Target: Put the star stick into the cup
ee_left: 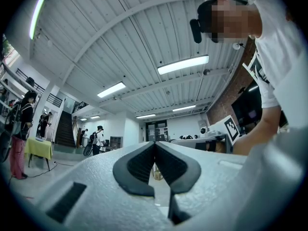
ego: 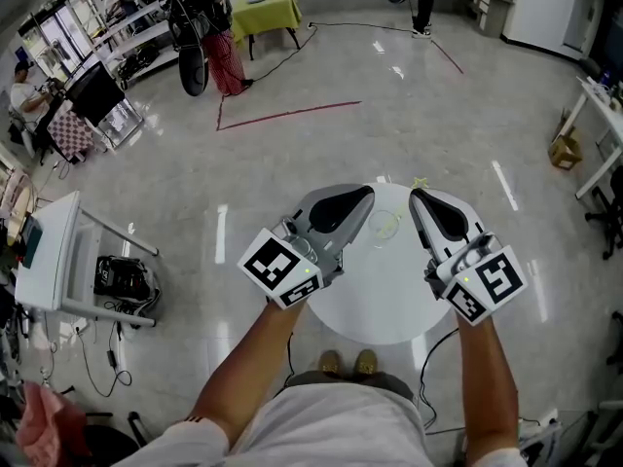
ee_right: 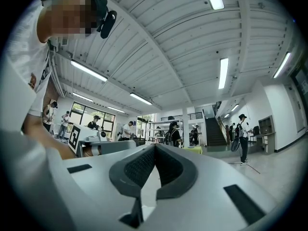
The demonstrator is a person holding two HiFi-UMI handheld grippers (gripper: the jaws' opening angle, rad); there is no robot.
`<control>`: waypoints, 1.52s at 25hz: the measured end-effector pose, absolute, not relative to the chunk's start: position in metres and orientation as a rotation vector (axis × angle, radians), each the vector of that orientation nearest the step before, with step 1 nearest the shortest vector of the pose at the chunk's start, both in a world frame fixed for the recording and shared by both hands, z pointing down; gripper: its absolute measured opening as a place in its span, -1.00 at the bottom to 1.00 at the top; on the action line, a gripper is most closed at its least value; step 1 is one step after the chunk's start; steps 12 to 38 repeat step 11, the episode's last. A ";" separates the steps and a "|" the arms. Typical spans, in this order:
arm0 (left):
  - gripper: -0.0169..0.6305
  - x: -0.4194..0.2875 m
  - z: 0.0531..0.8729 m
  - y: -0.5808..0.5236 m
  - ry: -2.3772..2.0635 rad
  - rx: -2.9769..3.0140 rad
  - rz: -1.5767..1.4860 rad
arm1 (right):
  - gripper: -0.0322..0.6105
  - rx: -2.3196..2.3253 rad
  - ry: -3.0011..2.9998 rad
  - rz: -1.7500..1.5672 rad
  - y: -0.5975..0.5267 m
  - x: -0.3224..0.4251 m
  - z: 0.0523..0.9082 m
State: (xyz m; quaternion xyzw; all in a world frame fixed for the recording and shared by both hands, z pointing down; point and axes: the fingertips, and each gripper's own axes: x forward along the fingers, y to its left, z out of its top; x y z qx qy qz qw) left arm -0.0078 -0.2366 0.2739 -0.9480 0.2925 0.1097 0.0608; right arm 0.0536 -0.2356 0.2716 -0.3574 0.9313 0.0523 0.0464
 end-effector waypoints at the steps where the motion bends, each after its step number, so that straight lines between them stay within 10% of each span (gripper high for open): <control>1: -0.90 -0.007 0.274 -0.237 0.885 -2.870 0.331 | -0.87 -1.092 2.843 0.158 -0.236 0.054 0.272; 38: -0.90 -0.004 0.273 -0.239 0.884 -2.874 0.329 | -0.87 -1.102 2.842 0.146 -0.238 0.059 0.273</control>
